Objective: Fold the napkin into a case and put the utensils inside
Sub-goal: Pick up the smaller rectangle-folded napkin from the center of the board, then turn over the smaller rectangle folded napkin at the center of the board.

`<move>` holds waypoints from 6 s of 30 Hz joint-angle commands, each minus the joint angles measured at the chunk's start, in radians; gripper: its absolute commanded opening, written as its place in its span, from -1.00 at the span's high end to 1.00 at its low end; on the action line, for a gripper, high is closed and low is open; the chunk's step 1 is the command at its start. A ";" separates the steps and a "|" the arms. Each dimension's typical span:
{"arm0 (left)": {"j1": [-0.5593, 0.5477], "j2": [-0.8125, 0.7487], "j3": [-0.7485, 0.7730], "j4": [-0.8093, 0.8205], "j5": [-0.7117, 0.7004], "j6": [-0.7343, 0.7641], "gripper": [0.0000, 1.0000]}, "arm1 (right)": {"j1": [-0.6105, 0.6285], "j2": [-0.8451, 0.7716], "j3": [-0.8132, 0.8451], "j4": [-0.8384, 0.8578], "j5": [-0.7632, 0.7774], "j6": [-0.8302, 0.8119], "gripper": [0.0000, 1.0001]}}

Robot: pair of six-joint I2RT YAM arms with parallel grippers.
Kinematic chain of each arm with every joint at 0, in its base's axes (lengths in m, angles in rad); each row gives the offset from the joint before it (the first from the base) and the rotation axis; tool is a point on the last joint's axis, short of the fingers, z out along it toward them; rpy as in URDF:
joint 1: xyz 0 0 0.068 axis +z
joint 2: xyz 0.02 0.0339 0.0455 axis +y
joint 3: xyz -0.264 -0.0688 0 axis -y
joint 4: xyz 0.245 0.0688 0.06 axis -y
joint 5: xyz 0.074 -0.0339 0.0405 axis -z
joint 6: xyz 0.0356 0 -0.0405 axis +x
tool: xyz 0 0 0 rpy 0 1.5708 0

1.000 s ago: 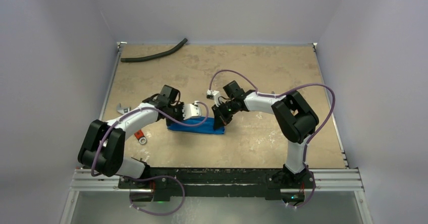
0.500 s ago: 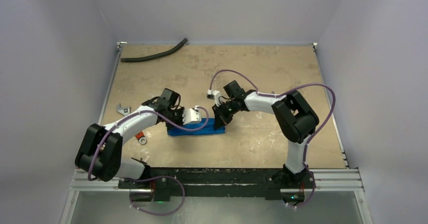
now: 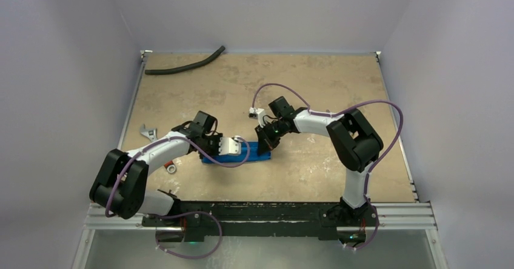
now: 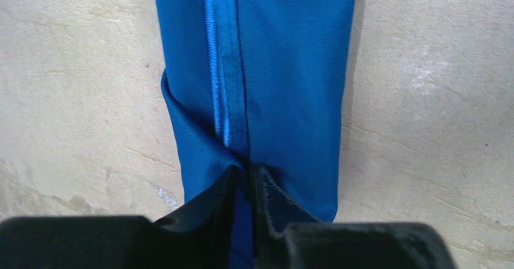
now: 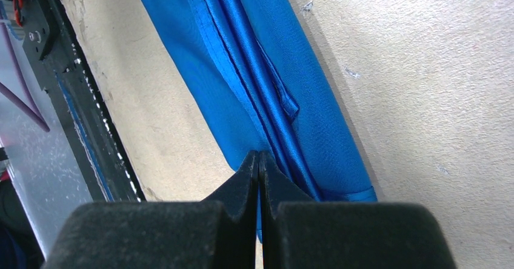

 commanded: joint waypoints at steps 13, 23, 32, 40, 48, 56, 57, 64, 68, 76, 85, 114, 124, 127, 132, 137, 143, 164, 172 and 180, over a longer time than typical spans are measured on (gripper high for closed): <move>0.038 -0.016 0.312 -0.425 0.279 -0.097 -0.09 | -0.008 0.038 0.058 -0.089 0.104 -0.054 1.00; 0.072 -0.239 0.162 -0.532 0.117 0.371 -0.74 | -0.007 0.039 0.067 -0.095 0.105 -0.063 1.00; 0.143 -0.326 -0.022 -0.314 0.071 0.671 -0.93 | -0.017 0.058 0.088 -0.113 0.104 -0.085 1.00; 0.146 -0.260 -0.050 -0.309 0.114 0.759 -0.90 | -0.030 0.072 0.108 -0.132 0.104 -0.094 1.00; 0.145 -0.261 -0.123 -0.298 0.155 0.848 -0.77 | -0.033 0.075 0.101 -0.129 0.098 -0.094 1.00; 0.129 -0.187 -0.148 -0.192 0.191 0.815 -0.51 | -0.033 0.084 0.097 -0.127 0.095 -0.093 1.00; 0.128 -0.179 -0.151 -0.191 0.191 0.816 -0.49 | -0.034 0.085 0.096 -0.126 0.094 -0.093 1.00; 0.112 -0.099 -0.159 -0.185 0.178 0.851 -0.20 | -0.033 0.089 0.085 -0.115 0.088 -0.089 1.00; 0.108 -0.052 -0.138 -0.203 0.168 0.883 0.07 | -0.034 0.090 0.082 -0.109 0.083 -0.086 1.00; 0.065 -0.065 -0.143 -0.141 0.197 0.845 1.00 | -0.033 0.091 0.066 -0.089 0.064 -0.088 1.00; 0.065 -0.106 0.033 -0.338 0.269 0.678 1.00 | -0.035 0.076 0.087 -0.097 0.079 -0.089 1.00; 0.173 0.064 0.574 -0.764 0.674 0.131 1.00 | -0.061 -0.504 -0.269 0.432 -0.098 -0.555 -0.98; 0.206 0.061 0.598 -0.787 0.668 0.161 1.00 | 0.094 -0.285 -0.212 0.505 -0.056 -0.656 -0.98; 0.218 0.057 0.601 -0.789 0.663 0.169 1.00 | 0.121 -0.241 -0.198 0.513 -0.010 -0.672 -0.98; 0.234 0.059 0.628 -0.790 0.666 0.178 1.00 | 0.131 -0.169 -0.183 0.611 0.111 -0.625 -0.78; 0.253 0.056 0.647 -0.817 0.679 0.187 1.00 | 0.117 -0.112 -0.115 0.568 0.113 -0.562 0.45; 0.262 0.032 0.639 -0.830 0.690 0.177 1.00 | 0.113 -0.110 -0.103 0.580 0.095 -0.539 1.00; 0.285 0.101 0.443 -0.851 0.772 0.127 1.00 | 0.139 -0.156 0.059 -0.438 -0.223 -0.570 0.86; 0.291 0.256 0.461 -0.736 0.755 0.000 1.00 | 0.163 0.123 0.260 -0.581 -0.219 -0.673 0.86; 0.351 0.469 0.544 -0.687 0.670 0.050 1.00 | 0.083 0.312 0.477 -0.667 -0.225 -0.768 0.62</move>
